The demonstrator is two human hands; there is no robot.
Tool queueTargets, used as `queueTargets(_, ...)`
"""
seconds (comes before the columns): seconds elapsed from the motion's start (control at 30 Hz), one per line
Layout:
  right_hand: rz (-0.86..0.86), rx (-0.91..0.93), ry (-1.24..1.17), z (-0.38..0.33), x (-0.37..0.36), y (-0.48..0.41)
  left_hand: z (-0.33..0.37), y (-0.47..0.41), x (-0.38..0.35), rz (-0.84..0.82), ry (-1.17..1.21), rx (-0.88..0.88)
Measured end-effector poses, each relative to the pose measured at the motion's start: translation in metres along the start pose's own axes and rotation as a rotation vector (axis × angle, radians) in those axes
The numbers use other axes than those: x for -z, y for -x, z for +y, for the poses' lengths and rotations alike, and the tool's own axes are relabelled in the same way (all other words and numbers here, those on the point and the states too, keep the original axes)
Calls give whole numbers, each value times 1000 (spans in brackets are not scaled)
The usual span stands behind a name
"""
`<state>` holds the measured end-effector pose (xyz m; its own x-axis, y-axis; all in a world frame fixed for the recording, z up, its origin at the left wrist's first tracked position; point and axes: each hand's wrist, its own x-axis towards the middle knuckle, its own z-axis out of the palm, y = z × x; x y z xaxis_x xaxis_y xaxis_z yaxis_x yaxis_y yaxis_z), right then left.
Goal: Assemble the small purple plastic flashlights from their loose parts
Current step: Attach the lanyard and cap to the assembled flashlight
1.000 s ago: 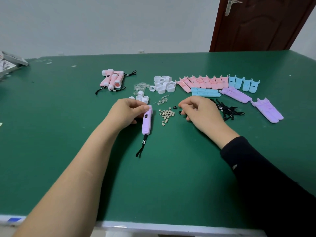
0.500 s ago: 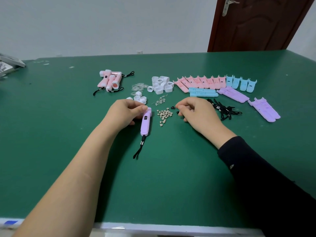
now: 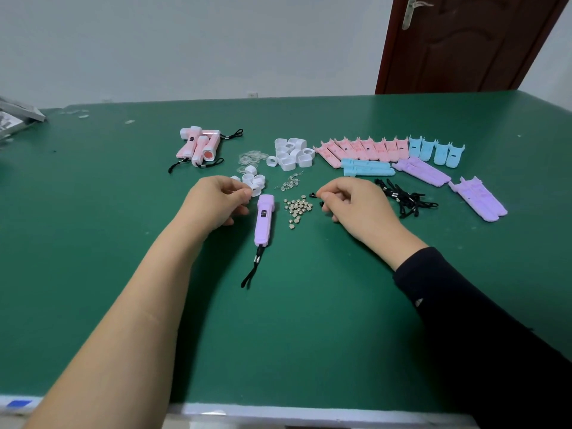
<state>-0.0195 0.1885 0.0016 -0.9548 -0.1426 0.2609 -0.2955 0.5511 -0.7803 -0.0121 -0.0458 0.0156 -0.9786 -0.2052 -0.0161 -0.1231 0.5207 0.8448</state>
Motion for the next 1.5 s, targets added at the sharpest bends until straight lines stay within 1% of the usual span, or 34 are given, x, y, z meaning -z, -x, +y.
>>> queueTargets(0.1, -6, -2, 6, 0, 0, 0, 1, 0, 3, -60, -69, 45)
queueTargets(0.17, -5, -7, 8, 0, 0, 1, 1, -1, 4, -52, -95, 61)
queueTargets(0.27, -5, -8, 11, 0, 0, 1, 1, -2, 7, 22, -158, 49)
queueTargets(0.4, -10, -13, 13, 1, 0, 1, -3, -4, 10, 151, -355, -21)
queueTargets(0.6, -4, -19, 21, 3, -1, 0, -8, -6, -3, 179, -364, -116)
queueTargets(0.73, 36, -4, 56, 6, -1, -2, -10, -6, -12, 217, -374, -191)
queueTargets(0.9, 111, 9, 87, 3, 2, -12, -13, -9, -19, 226, -372, -195)
queueTargets(0.97, 120, 30, 140, -7, 2, -26, -14, -11, -19, 241, -367, -207)
queueTargets(1.03, 83, 51, 226, -20, -2, -47, -15, -13, -19, 254, -358, -211)
queueTargets(1.2, -131, 62, 553, -45, -23, -100, -18, -15, -19, 260, -316, -209)
queueTargets(1.27, -181, 48, 659, -46, -35, -115, -18, -16, -18, 264, -295, -203)
queueTargets(1.4, -161, 13, 813, -39, -50, -132, -19, -17, -19, 267, -271, -188)
queueTargets(1.5, -146, 12, 875, -37, -54, -135, -19, -17, -19, 266, -263, -184)
